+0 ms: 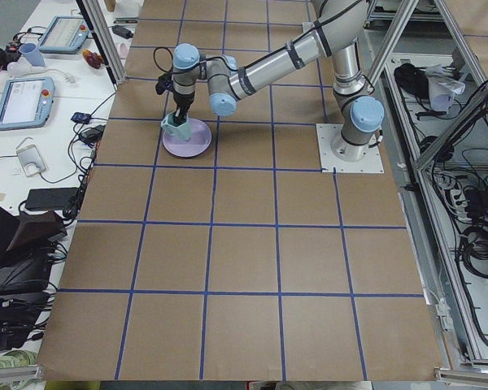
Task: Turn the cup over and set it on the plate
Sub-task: 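Carry the upright cup with the left gripper over the white plate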
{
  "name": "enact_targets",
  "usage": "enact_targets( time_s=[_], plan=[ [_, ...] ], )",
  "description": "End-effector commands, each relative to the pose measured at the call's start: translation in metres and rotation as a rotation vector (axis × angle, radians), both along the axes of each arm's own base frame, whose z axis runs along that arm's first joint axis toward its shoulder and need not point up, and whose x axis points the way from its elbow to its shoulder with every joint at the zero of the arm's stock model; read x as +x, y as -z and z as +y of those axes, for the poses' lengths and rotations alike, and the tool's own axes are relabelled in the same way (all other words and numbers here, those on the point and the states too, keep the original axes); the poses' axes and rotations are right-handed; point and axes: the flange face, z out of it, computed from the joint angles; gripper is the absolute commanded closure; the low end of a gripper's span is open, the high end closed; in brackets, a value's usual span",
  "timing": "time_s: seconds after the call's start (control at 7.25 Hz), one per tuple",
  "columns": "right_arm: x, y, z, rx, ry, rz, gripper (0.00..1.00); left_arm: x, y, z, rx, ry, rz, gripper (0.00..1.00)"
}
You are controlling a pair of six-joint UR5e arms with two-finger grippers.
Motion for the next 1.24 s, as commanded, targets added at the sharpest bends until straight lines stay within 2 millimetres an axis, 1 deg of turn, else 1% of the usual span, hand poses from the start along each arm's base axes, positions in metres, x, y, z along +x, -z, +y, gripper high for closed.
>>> enact_targets(
  time_s=[0.0, 0.14, 0.28, 0.41, 0.55, 0.97, 1.1],
  plan=[
    [0.0, 0.0, 0.0, 0.0, 0.0, 0.0, 0.0, -0.001, 0.011, 0.005, 0.022, 0.0, 0.003, 1.0],
    [0.0, 0.0, 0.0, 0.0, 0.0, 0.0, 0.0, -0.001, 0.013, 0.006, 0.027, 0.0, 0.005, 1.0],
    [0.0, 0.0, 0.0, 0.0, 0.0, 0.0, 0.0, -0.001, 0.014, 0.006, 0.028, -0.001, 0.007, 0.74],
    [0.0, 0.0, 0.0, 0.0, 0.0, 0.0, 0.0, -0.001, 0.014, 0.006, 0.032, -0.018, 0.012, 0.25],
    [0.0, 0.0, 0.0, 0.0, 0.0, 0.0, 0.0, -0.001, 0.013, 0.006, 0.037, -0.08, 0.023, 0.0],
    [0.0, 0.0, 0.0, 0.0, 0.0, 0.0, 0.0, -0.006, -0.018, 0.012, 0.007, -0.083, 0.006, 0.0],
    [0.0, 0.0, 0.0, 0.0, 0.0, 0.0, 0.0, -0.009, -0.029, 0.019, 0.059, -0.117, 0.021, 0.0]
  ],
)
